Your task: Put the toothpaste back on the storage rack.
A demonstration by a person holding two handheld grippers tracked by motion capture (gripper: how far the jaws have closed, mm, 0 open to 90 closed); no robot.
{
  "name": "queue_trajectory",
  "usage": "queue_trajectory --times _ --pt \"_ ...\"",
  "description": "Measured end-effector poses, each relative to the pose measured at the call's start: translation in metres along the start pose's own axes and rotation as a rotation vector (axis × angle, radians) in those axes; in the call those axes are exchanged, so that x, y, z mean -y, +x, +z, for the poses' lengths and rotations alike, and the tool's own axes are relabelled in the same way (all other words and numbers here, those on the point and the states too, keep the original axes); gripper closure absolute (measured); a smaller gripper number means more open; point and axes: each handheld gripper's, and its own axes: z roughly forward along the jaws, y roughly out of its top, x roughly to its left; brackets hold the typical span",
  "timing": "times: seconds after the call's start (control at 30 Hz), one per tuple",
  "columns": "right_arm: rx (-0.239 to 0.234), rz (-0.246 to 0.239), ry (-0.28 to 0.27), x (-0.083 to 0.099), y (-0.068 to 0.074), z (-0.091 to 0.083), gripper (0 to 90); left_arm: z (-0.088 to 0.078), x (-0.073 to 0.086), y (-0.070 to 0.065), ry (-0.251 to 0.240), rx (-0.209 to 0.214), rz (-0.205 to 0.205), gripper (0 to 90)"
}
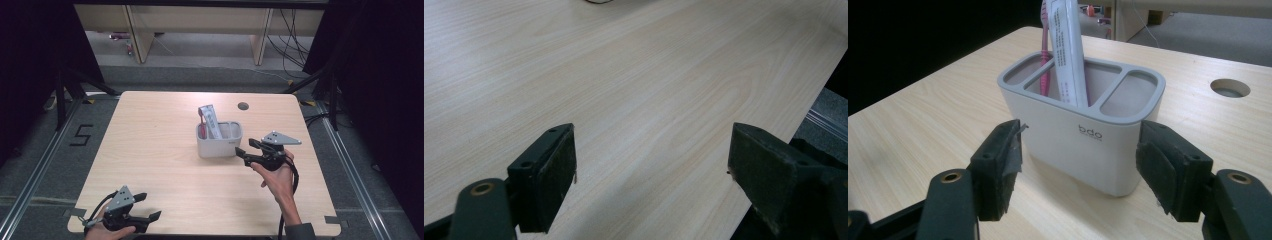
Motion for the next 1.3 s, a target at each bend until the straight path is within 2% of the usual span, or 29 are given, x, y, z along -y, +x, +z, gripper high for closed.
queue_trajectory --times 0.03,0.07,0.17,0.2,0.23,0.27,0.3,0.33,0.37,0.43,0.47,0.5,0.53,0.63,0.77,0.83,0.87,0.93,1.0,1.03,1.1,1.17,1.2,1.23,1.3 --pt "0.000 0.000 0.000 0.000 0.000 0.000 35.5 0.000 0.000 0.000 -0.002 -0.002 0.001 19.1" --pt "0.023 -0.018 -0.007 0.000 0.000 -0.001 35.3 0.000 0.000 0.000 -0.003 0.003 0.002 19.1" --pt "0.005 -0.005 0.009 0.003 0.003 -0.002 34.4 0.000 0.000 -0.001 -0.014 -0.006 -0.001 19.1" --pt "0.006 -0.008 0.007 0.004 0.004 -0.003 34.4 -0.001 0.000 0.000 -0.005 -0.013 0.010 19.1" --pt "0.006 -0.008 0.007 0.004 0.004 -0.003 34.4 0.000 0.000 -0.001 -0.012 -0.004 0.001 19.1" --pt "0.005 0.015 0.017 0.005 0.007 -0.004 34.3 -0.001 0.001 -0.001 -0.010 0.002 0.002 19.1" --pt "0.016 -0.016 0.015 0.005 0.006 -0.005 33.8 -0.001 0.001 -0.002 -0.006 -0.001 0.000 19.1" --pt "0.009 0.008 0.019 0.007 0.008 -0.006 33.1 -0.002 0.001 -0.002 -0.002 0.003 0.009 19.1" --pt "0.022 0.002 0.018 0.009 0.008 -0.007 32.7 -0.002 0.001 -0.002 -0.004 -0.001 0.011 19.1" --pt "0.016 0.003 0.026 0.010 0.008 -0.008 32.5 -0.004 0.002 -0.003 -0.001 -0.004 0.013 19.1" --pt "0.021 0.001 0.026 0.012 0.009 -0.009 32.1 -0.004 0.003 -0.003 -0.008 -0.004 0.008 19.1" --pt "0.029 -0.027 0.039 0.013 0.008 -0.011 31.9 -0.005 0.003 -0.002 -0.002 -0.003 0.013 19.1" --pt "0.020 -0.011 0.050 0.018 0.010 -0.013 30.6 -0.005 0.004 -0.003 -0.007 -0.009 0.009 19.1" --pt "0.007 -0.008 0.055 0.024 0.012 -0.013 29.6 -0.005 0.005 -0.002 -0.007 -0.004 0.002 19.1" --pt "-0.004 -0.028 0.081 0.034 0.015 -0.016 28.4 -0.007 0.006 -0.003 -0.008 -0.011 0.005 19.1" --pt "-0.010 -0.002 0.094 0.037 0.018 -0.019 28.3 -0.007 0.006 -0.003 -0.005 -0.012 0.006 19.1" --pt "-0.003 -0.025 0.094 0.038 0.018 -0.020 28.2 -0.007 0.006 -0.003 -0.006 -0.014 0.005 19.1" --pt "-0.016 -0.002 0.096 0.042 0.021 -0.021 27.3 -0.007 0.006 -0.003 -0.005 -0.015 0.006 19.1" --pt "-0.003 -0.032 0.097 0.044 0.022 -0.023 26.4 -0.007 0.006 -0.003 -0.005 -0.019 0.006 19.1" --pt "-0.023 -0.010 0.099 0.046 0.024 -0.023 25.1 -0.006 0.006 -0.003 -0.006 -0.014 0.006 19.1" --pt "-0.012 0.024 0.116 0.051 0.027 -0.026 23.5 -0.006 0.007 -0.003 -0.002 -0.015 0.007 19.1" --pt "-0.019 0.017 0.113 0.053 0.026 -0.026 23.0 -0.007 0.007 -0.003 -0.003 -0.015 0.009 19.1" --pt "-0.002 -0.008 0.108 0.055 0.026 -0.027 22.3 -0.007 0.006 -0.002 -0.003 -0.012 0.008 19.1" --pt "-0.024 0.011 0.114 0.057 0.027 -0.027 21.9 -0.007 0.006 -0.003 -0.006 -0.014 0.007 19.1" --pt "-0.015 -0.005 0.104 0.060 0.028 -0.029 21.9 -0.007 0.006 -0.003 -0.005 -0.010 0.009 19.1"
